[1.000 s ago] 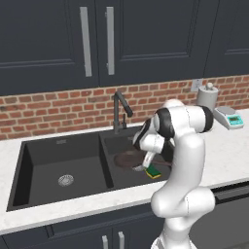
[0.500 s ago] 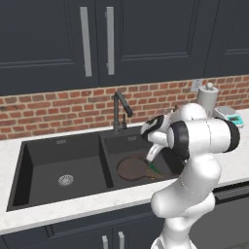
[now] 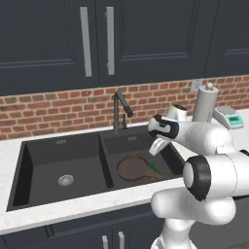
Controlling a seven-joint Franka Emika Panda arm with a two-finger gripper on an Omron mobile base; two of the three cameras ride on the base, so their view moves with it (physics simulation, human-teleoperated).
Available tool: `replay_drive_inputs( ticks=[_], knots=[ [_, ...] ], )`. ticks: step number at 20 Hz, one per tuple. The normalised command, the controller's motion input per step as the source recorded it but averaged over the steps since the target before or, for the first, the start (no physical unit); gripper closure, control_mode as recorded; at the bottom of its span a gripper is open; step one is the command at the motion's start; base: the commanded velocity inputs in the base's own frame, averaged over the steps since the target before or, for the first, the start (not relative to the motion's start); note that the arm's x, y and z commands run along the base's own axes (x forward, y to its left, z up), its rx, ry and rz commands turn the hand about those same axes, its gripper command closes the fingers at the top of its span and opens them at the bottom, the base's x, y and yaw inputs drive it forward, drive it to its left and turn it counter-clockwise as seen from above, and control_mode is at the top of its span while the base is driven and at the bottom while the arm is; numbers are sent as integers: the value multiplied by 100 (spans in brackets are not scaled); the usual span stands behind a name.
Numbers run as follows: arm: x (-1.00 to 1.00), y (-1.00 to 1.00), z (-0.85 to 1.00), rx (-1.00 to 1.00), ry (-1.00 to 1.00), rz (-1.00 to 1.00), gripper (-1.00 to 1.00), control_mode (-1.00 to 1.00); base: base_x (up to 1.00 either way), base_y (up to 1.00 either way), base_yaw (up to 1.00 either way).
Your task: Pick the pan and sponge and place them into the sink. Then turn on the water.
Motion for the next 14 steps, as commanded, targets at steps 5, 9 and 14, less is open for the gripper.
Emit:
replay_drive_inputs(
  ticks=[5, 9, 14],
  knots=[
    [-12, 0, 85, 3, 0, -11, -100, -100, 0, 0, 0],
    [0, 0, 54, 11, 0, -13, -100, -100, 0, 0, 0],
    [0, -2, 5, 8, 1, -4, -100, -100, 0, 0, 0]
  ],
)
